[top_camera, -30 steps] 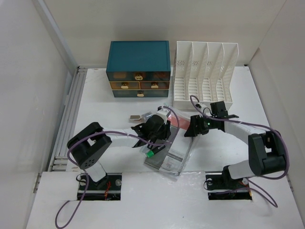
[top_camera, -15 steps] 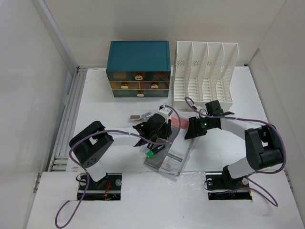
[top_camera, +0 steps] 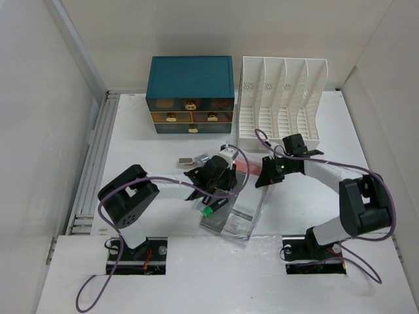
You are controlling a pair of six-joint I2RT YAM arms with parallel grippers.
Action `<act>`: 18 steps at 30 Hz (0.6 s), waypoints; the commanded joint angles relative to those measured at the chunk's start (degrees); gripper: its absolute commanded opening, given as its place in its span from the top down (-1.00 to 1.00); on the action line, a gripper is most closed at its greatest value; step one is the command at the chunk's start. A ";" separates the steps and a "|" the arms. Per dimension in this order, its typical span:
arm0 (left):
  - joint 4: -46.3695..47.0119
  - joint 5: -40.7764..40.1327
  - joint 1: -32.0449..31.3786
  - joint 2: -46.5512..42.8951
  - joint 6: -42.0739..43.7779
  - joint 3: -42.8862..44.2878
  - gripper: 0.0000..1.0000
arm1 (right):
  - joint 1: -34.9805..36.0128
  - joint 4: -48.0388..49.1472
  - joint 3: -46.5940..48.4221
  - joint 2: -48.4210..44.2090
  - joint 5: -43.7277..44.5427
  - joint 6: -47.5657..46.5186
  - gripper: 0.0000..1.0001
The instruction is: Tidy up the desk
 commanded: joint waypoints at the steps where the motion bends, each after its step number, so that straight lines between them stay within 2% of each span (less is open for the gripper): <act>1: 0.76 -0.01 0.32 -3.12 1.19 1.34 0.55 | -1.65 2.40 2.25 -7.21 2.51 -1.59 1.00; 5: -0.47 -0.01 1.47 -5.23 1.19 1.34 0.55 | -3.75 2.41 3.73 -12.49 4.53 -1.59 1.00; 18: -4.59 -2.91 2.08 -15.60 1.71 -0.94 0.30 | -4.38 -1.99 9.62 -22.51 9.11 -4.31 1.00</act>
